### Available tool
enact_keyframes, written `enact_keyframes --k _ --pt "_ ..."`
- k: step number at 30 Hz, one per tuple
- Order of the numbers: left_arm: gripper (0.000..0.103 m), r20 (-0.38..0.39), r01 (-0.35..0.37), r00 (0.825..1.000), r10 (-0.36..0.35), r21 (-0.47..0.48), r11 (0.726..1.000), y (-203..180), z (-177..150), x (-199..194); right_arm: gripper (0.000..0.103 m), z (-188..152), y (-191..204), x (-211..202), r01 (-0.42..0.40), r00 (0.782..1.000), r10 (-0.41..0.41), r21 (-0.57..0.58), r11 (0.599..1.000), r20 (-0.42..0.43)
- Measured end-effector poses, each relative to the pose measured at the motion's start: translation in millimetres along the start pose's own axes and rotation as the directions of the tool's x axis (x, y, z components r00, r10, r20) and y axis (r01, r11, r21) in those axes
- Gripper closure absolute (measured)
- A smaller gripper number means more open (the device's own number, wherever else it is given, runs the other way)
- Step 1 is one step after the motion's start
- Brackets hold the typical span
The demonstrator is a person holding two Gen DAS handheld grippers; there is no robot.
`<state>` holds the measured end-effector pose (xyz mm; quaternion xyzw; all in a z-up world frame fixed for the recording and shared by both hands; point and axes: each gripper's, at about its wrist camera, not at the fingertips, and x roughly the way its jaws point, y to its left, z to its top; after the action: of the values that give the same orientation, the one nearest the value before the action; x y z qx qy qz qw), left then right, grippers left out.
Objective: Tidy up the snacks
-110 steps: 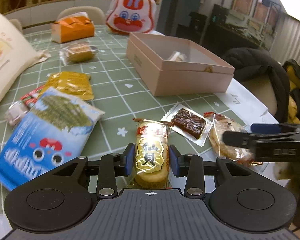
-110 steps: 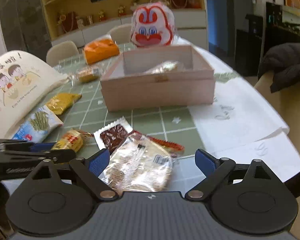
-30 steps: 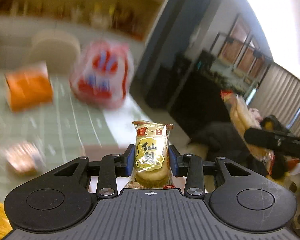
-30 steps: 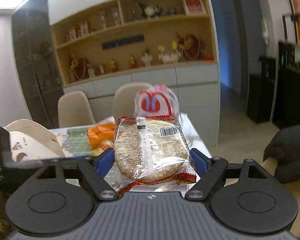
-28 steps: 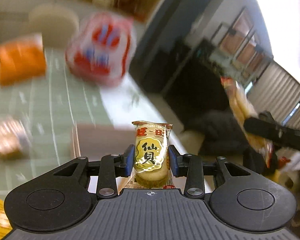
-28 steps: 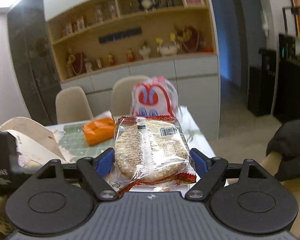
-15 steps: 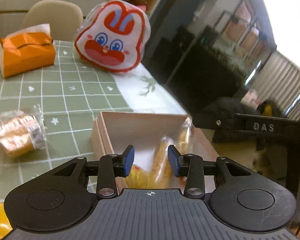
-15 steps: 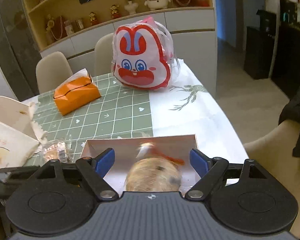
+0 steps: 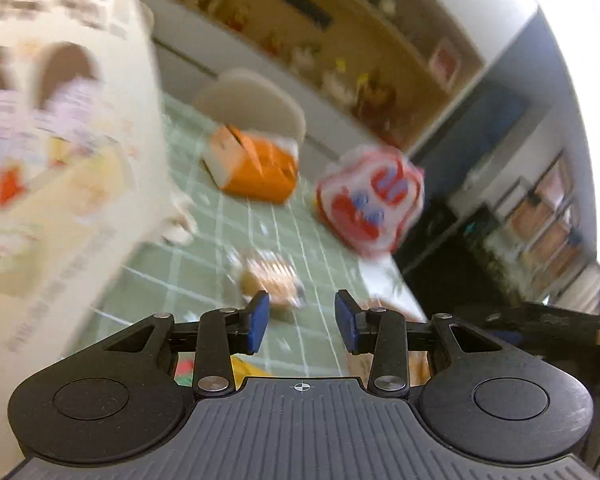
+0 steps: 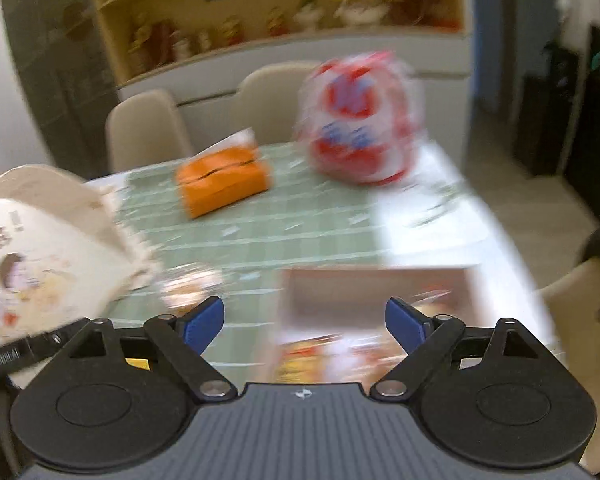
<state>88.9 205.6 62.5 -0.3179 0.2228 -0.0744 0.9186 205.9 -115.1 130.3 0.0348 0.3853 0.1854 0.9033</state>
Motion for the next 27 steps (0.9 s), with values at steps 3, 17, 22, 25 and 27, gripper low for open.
enact_keyframes --k 3,17,22,25,27 --pt "0.062 0.067 -0.029 0.997 0.031 -0.023 0.999 22 3 -9 0.014 1 50 41 -0.035 0.997 0.031 -0.042 0.999 -0.074" --pt "0.062 0.1 -0.06 0.993 0.07 -0.106 0.993 47 9 -13 0.015 25 105 216 0.253 0.945 -0.203 0.183 0.95 -0.256" --pt "0.062 0.111 -0.05 0.992 0.062 -0.109 0.993 46 8 -17 0.029 4 113 186 0.216 0.943 -0.195 0.051 0.975 -0.269" --pt "0.062 0.1 -0.062 0.992 0.074 -0.114 0.992 46 6 -15 0.046 -6 116 146 0.14 0.957 -0.136 -0.003 0.99 -0.256" --pt "0.062 0.105 -0.061 0.992 0.071 -0.099 0.993 43 5 -15 0.053 -16 114 111 0.088 0.964 -0.09 -0.02 0.996 -0.249"
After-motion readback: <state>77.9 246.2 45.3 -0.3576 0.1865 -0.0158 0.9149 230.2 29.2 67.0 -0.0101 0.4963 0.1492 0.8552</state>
